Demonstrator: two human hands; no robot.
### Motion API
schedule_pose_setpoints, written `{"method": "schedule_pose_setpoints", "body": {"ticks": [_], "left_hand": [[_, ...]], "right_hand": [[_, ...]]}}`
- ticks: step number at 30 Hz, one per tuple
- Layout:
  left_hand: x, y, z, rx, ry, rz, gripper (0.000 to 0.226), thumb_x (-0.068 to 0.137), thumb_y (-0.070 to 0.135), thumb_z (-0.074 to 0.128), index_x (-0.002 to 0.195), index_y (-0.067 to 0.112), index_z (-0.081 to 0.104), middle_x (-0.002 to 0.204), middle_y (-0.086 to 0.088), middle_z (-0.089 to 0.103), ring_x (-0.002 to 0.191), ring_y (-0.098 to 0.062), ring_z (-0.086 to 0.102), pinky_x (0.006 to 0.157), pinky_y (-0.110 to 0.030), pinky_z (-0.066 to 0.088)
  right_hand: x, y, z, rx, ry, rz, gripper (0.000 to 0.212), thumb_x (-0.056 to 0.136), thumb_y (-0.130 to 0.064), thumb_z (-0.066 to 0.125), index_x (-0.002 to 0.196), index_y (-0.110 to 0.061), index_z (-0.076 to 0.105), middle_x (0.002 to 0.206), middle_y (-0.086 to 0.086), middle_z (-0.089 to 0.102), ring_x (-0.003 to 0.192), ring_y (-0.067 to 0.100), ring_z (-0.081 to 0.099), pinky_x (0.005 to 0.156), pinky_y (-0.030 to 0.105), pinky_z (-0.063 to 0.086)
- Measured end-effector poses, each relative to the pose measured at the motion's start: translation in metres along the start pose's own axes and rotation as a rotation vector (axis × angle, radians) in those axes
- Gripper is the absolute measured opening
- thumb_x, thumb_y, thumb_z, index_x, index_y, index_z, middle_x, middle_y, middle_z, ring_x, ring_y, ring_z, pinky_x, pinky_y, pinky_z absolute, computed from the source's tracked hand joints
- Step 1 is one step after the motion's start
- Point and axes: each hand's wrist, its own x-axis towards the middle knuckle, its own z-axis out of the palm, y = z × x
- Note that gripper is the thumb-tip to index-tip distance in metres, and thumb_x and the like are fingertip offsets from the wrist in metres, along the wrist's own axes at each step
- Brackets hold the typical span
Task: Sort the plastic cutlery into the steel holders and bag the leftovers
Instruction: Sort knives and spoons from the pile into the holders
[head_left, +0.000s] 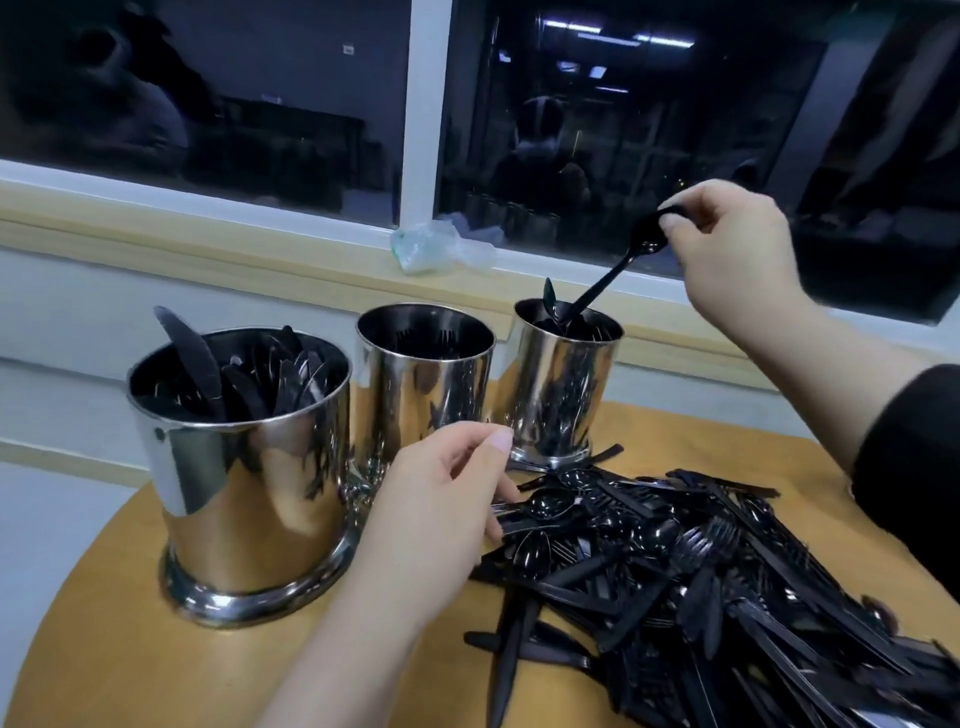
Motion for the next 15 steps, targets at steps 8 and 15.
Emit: {"method": "schedule_pose_setpoints", "body": {"ticks": [8, 15], "left_hand": [[0.01, -0.014, 0.005, 0.124, -0.005, -0.023, 0.021, 0.104, 0.041, 0.051, 0.095, 0.04, 0.071, 0.08, 0.009, 0.071, 0.051, -0.003, 0.057, 0.056, -0.021, 0.051], [0.012, -0.033, 0.013, 0.389, -0.014, -0.02, 0.016, 0.103, 0.041, 0.054, 0.104, 0.04, 0.071, 0.083, 0.018, 0.071, 0.067, -0.004, 0.063, 0.056, -0.026, 0.046]], "right_hand": [[-0.001, 0.018, 0.053, -0.314, -0.412, -0.053, 0.043, 0.1, -0.035, 0.06, 0.14, -0.019, 0.059, 0.131, 0.002, 0.063, 0.118, 0.026, 0.056, 0.094, 0.033, 0.04], [-0.092, 0.019, 0.011, -0.045, -0.381, -0.055, 0.011, 0.1, -0.037, 0.059, 0.099, -0.034, 0.069, 0.089, -0.019, 0.063, 0.079, -0.001, 0.055, 0.065, 0.012, 0.038]]}}
